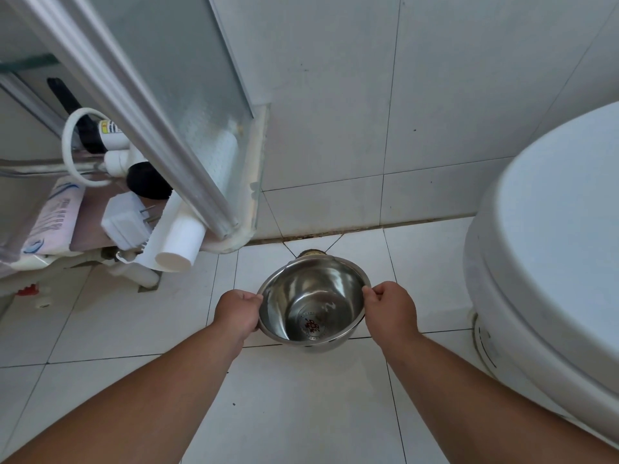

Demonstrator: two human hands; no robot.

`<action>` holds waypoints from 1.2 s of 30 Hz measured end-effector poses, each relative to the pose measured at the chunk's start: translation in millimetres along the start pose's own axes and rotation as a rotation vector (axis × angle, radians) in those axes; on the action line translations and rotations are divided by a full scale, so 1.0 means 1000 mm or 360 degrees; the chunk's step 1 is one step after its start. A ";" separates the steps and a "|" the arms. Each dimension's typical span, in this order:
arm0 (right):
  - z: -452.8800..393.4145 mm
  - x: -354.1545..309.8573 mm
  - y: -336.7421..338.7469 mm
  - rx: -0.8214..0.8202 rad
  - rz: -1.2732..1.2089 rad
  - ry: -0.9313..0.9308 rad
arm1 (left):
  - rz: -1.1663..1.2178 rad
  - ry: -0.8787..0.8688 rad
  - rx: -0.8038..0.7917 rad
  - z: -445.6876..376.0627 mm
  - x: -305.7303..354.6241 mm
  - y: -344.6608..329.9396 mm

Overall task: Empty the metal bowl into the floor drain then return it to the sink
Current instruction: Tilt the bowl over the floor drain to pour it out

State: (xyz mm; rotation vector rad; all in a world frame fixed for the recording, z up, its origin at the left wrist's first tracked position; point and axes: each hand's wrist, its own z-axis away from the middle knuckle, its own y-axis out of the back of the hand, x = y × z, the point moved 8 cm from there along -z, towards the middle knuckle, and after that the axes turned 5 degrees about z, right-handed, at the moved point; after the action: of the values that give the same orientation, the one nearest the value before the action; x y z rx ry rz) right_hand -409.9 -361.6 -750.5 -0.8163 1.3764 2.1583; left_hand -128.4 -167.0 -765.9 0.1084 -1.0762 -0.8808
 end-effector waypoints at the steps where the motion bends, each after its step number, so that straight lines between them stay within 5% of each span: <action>1: 0.000 0.001 0.001 0.0005 -0.0001 -0.0006 | -0.0001 -0.0002 -0.0003 0.000 0.000 -0.001; 36: -0.002 -0.006 0.000 -0.0034 -0.0071 -0.0045 | 0.0096 0.0026 0.0043 -0.002 0.005 0.004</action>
State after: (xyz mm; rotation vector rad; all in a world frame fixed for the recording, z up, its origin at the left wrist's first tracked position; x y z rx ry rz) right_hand -404.8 -364.2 -746.7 -0.8135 1.3114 2.1459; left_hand -123.7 -168.5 -761.8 0.1050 -1.0710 -0.8099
